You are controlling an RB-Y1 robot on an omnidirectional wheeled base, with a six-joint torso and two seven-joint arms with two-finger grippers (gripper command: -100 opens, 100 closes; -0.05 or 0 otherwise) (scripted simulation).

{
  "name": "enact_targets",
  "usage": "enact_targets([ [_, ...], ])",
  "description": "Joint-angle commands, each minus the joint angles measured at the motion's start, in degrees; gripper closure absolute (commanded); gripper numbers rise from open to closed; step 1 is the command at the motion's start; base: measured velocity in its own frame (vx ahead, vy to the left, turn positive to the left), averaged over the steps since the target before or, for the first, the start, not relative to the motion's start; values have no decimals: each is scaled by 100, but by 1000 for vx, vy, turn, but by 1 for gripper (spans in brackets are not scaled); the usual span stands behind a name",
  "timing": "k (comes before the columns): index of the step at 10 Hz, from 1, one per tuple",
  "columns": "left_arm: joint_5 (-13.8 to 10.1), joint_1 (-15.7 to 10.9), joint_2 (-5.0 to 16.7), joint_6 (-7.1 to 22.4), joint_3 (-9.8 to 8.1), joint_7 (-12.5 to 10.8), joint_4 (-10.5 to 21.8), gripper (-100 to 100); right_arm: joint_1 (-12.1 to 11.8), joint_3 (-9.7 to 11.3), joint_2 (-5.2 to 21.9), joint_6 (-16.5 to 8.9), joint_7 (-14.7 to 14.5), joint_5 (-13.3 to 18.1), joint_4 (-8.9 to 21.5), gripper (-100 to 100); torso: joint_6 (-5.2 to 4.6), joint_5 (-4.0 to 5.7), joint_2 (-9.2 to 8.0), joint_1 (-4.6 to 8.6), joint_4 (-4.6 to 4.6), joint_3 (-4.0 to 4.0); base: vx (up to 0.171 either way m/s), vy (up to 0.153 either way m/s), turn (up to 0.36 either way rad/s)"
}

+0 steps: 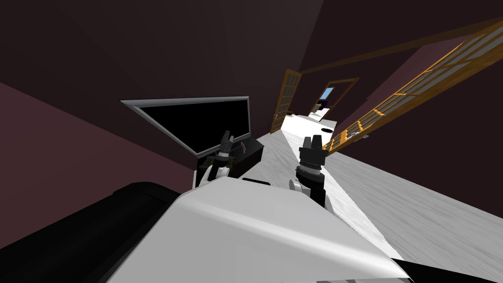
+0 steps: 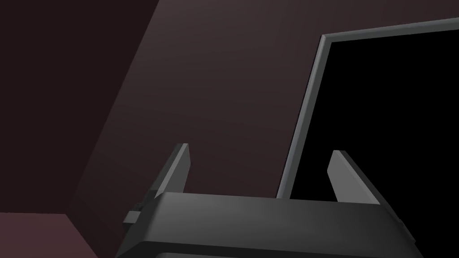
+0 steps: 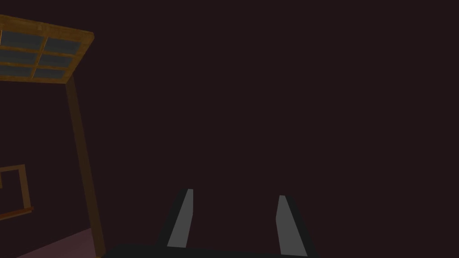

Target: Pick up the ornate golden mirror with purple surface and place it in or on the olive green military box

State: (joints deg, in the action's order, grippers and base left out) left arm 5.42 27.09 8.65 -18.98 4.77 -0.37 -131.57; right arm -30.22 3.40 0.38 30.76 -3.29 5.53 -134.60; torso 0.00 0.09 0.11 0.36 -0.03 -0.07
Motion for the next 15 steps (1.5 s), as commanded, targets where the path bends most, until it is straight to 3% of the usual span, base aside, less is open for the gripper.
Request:
enact_targets([
  [1, -10, -10, 31, 286, 33, -5, 27, -100, 0, 0, 0, 0, 0, 0, 0, 0, 0, 0, 0, 0, 0, 0, 36, -121, 10],
  [2, -10, -10, 31, 330, 33, -5, 27, -100, 0, 0, 0, 0, 0, 0, 0, 0, 0, 1, 3, 9, 0, -1, 23, -106, 11],
  [6, -34, -6, 89, 1056, 137, 9, 125, -100, 0, 1, -1, 0, 0, 0, 0, 0, 0, 7, 10, 26, -2, -6, 43, -159, 11],
  [15, -67, 0, 193, 2364, 247, 74, 304, -100, 0, 0, 0, 0, 0, 0, 0, 0, 0, 1, 5, 1, -1, -3, 34, -96, -2],
])
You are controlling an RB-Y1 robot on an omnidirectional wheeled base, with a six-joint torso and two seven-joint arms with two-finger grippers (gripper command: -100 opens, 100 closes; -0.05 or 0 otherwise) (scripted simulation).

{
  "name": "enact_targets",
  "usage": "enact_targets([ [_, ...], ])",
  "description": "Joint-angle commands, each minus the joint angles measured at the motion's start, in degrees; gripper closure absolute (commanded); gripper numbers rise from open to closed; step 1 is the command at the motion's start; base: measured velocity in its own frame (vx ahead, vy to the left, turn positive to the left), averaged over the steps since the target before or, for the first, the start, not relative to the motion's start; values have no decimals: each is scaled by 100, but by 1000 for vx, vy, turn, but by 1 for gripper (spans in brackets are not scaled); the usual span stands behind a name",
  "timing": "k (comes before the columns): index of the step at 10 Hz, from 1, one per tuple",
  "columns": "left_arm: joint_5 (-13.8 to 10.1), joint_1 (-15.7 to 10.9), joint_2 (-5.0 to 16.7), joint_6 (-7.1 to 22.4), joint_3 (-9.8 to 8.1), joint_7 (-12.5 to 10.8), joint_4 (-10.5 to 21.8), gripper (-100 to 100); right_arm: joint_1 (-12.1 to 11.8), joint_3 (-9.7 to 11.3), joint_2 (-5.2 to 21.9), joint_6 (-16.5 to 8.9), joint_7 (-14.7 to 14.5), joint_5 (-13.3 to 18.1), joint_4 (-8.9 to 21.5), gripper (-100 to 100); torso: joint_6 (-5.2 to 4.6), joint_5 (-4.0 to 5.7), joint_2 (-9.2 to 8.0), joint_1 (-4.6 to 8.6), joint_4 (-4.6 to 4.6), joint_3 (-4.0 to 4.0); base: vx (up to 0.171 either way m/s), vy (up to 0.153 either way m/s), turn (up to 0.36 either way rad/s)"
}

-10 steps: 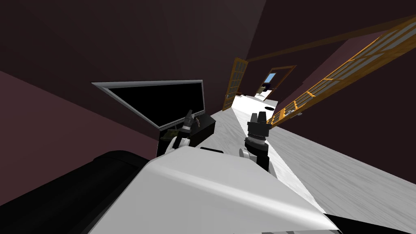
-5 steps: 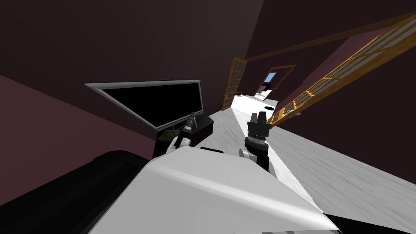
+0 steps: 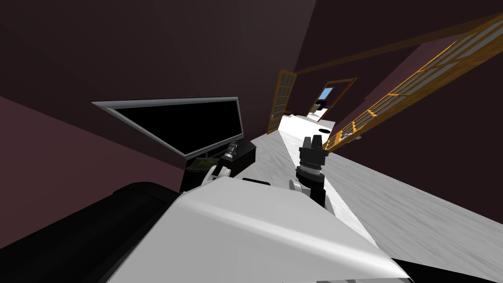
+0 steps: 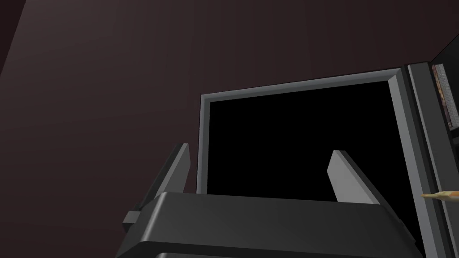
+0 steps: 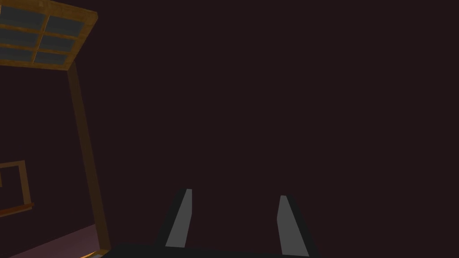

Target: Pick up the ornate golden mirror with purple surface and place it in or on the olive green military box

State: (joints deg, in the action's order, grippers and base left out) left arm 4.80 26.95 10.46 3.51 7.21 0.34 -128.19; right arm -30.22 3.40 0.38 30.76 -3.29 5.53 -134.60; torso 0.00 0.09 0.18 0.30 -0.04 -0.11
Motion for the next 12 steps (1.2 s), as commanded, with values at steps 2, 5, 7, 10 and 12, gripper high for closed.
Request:
enact_targets([
  [2, -12, 14, 55, 426, 21, 31, 27, -100, 0, 0, 0, 0, 0, 0, 0, 0, 0, 0, 4, 3, -1, -2, 49, -85, -16],
  [5, -25, 12, 170, 923, 42, 107, 172, -100, 0, 0, 0, 0, 0, 0, 0, 0, 0, -3, -4, -12, 1, 2, 38, -61, -32],
  [7, -30, 9, 242, 1239, 44, 156, 256, -100, 0, 0, 0, 0, 0, 0, 0, 0, 0, -2, -2, -11, 0, 1, 47, -59, -28],
  [10, -34, 5, 324, 1701, 41, 210, 347, -100, 0, 0, 0, 0, 0, 0, 0, 0, -1, -4, 2, -19, 0, -1, 48, -38, -39],
  [12, -37, 1, 414, 2024, 34, 270, 445, -100, 0, 0, 1, 0, 0, 0, 0, 0, 0, -5, 2, -21, 0, -1, 50, -26, -50],
])
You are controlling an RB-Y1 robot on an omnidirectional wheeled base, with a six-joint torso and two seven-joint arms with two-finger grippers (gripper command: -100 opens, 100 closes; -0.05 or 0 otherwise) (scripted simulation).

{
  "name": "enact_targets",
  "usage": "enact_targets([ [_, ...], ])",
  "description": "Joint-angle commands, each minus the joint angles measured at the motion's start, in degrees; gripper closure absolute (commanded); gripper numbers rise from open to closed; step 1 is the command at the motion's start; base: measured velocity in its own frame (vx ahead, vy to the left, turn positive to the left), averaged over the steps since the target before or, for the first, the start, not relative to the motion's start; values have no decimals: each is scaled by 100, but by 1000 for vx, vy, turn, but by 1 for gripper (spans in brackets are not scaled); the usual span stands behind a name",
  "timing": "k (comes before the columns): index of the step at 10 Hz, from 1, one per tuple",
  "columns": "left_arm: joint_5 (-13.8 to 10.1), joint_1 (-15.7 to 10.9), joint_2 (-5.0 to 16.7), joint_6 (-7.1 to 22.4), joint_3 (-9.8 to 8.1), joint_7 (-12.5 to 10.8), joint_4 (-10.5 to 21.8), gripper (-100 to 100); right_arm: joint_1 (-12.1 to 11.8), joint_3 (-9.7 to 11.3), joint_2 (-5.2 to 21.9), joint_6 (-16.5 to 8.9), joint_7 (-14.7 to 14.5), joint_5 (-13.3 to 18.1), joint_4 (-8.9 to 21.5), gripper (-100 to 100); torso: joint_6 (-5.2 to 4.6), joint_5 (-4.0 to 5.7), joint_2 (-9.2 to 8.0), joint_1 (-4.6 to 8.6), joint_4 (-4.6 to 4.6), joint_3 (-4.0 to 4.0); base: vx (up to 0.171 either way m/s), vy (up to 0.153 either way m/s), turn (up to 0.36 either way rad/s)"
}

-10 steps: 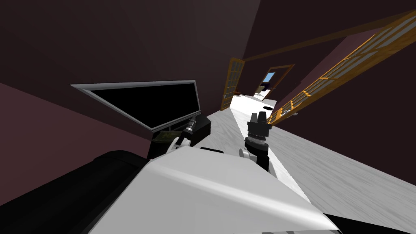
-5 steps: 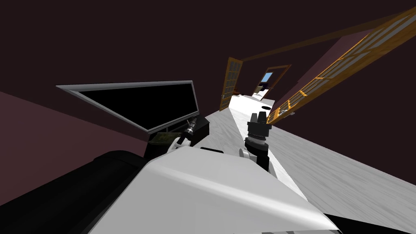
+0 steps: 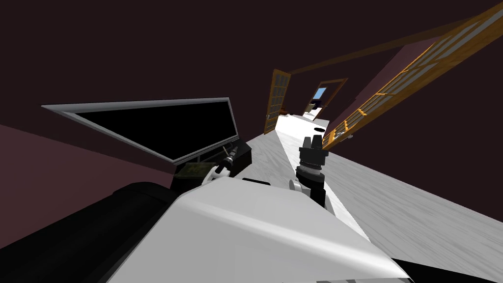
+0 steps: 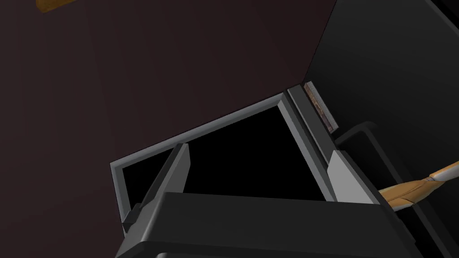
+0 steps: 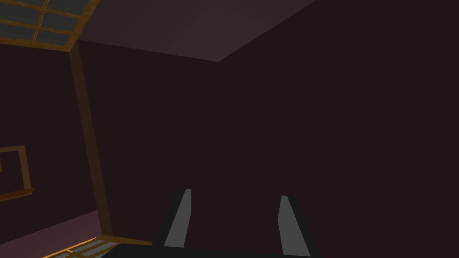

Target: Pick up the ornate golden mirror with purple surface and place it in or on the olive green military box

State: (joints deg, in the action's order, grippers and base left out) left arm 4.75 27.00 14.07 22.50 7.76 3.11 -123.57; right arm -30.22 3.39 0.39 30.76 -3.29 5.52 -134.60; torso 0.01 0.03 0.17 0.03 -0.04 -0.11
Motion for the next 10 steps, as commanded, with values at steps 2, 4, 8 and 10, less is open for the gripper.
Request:
enact_targets([
  [2, -35, -10, 150, 440, -34, 58, 87, -100, 0, 0, 0, 0, 0, 0, 0, 0, -1, -1, 5, -5, -1, -2, 57, -7, -56],
  [4, -37, -17, 252, 743, -50, 128, 197, -100, 0, 0, 0, 0, 0, 0, 0, 0, 0, -2, 2, -6, 0, -1, 49, -1, -52],
  [8, -38, -31, 469, 1403, -91, 277, 424, -100, 0, 0, 0, 0, 0, 0, 0, 0, -1, -4, 4, -15, -1, -2, 55, 16, -67],
  [10, -37, -38, 583, 1712, -115, 354, 538, -100, 0, 0, 0, 0, 0, 0, 0, 0, 0, -3, 2, -14, 0, -1, 51, 15, -70],
])
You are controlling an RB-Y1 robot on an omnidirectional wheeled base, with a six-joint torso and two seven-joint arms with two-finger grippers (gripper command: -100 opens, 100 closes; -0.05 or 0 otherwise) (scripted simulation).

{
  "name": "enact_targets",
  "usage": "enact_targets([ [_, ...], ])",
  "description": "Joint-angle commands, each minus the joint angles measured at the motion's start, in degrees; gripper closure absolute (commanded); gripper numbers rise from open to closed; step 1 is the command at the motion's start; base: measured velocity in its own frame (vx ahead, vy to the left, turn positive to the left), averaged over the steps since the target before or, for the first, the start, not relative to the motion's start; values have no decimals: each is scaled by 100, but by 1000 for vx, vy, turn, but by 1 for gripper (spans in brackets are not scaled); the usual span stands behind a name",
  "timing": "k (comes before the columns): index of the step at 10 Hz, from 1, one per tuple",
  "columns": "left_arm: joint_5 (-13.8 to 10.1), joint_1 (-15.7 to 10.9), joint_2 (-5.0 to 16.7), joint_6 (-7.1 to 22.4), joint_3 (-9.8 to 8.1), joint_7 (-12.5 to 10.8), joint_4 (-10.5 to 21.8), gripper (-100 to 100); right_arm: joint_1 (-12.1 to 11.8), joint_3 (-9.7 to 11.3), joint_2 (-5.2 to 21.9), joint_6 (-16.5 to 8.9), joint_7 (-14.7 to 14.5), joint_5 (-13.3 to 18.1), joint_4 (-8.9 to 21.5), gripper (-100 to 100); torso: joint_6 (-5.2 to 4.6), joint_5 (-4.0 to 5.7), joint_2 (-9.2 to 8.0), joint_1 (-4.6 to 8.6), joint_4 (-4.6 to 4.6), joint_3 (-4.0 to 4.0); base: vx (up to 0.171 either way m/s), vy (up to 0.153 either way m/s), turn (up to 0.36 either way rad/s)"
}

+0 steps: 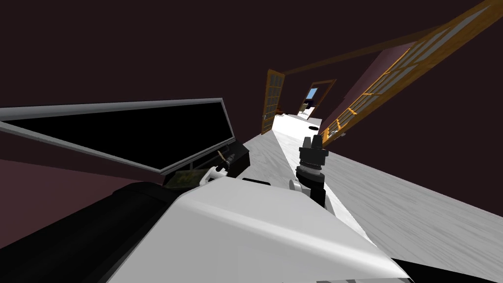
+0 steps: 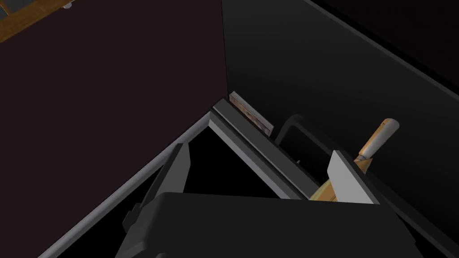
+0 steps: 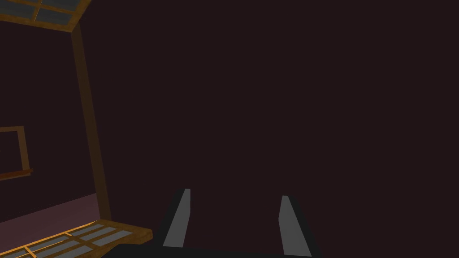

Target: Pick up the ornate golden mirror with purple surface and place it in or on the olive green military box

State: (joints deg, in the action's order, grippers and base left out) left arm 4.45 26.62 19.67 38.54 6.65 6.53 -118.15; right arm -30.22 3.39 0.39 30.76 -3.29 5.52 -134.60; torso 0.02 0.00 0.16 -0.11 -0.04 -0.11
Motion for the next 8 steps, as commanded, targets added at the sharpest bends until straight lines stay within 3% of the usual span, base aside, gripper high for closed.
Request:
enact_targets([
  [1, -6, -7, 139, 286, -30, 90, 108, -100, 0, 0, 0, 0, 0, 0, 0, 0, 0, 0, 0, 0, 0, 0, 48, 16, -76],
  [6, -3, -19, 380, 979, -81, 241, 322, -100, 0, 0, 0, 0, 0, 0, 0, 0, -2, -2, 2, -8, 0, -1, 50, 31, -66],
  [8, 0, -30, 629, 1390, -129, 378, 515, -100, 0, 0, 0, 0, 0, 0, 0, 0, -1, -1, 1, -6, 0, 0, 61, 39, -97],
])
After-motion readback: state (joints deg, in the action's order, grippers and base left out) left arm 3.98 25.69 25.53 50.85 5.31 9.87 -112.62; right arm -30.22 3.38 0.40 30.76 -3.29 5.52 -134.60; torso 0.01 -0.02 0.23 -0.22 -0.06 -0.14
